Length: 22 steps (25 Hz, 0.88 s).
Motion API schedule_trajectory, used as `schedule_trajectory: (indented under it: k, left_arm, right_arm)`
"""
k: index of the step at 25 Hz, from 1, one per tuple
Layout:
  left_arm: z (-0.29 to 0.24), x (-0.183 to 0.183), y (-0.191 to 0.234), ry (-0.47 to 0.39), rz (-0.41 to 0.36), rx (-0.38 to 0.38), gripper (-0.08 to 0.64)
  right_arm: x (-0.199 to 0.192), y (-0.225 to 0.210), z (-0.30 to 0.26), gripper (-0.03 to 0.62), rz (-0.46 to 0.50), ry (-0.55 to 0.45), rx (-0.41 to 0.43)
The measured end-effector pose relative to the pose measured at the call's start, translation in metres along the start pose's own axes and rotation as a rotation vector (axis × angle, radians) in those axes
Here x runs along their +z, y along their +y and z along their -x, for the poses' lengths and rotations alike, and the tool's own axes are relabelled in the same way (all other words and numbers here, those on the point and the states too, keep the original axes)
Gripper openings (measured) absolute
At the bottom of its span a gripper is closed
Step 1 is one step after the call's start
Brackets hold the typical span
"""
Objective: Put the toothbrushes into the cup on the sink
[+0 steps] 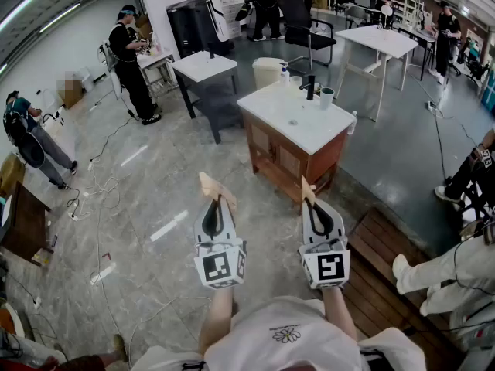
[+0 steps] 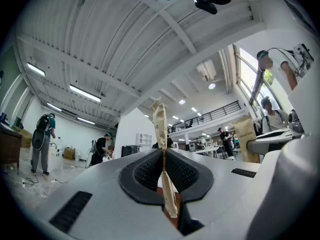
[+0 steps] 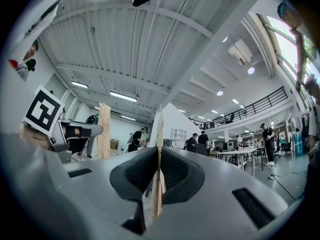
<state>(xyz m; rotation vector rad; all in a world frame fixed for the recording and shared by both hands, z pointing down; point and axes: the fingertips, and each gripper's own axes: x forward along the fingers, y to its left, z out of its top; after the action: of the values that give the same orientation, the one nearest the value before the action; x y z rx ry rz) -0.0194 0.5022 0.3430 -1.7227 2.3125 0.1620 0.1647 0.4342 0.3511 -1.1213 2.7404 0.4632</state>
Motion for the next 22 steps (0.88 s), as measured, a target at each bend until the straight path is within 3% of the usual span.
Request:
schedule_trajectory:
  k: [11, 16, 22]
  left_arm:
    - [-0.015, -0.003, -0.018, -0.021, -0.038, -0.046, 0.029]
    - [-0.018, -0.017, -0.021, -0.01, -0.035, -0.053, 0.029]
    - [-0.026, -0.027, -0.038, 0.018, -0.032, -0.065, 0.029]
  right_arm:
    - [-0.023, -0.01, -0.007, 0.021, -0.075, 0.034, -0.001]
    - [-0.027, -0.004, -0.009, 0.02, -0.061, 0.008, 0.046]
    - [-0.053, -0.021, -0.016, 0.02, -0.085, 0.088, 0.023]
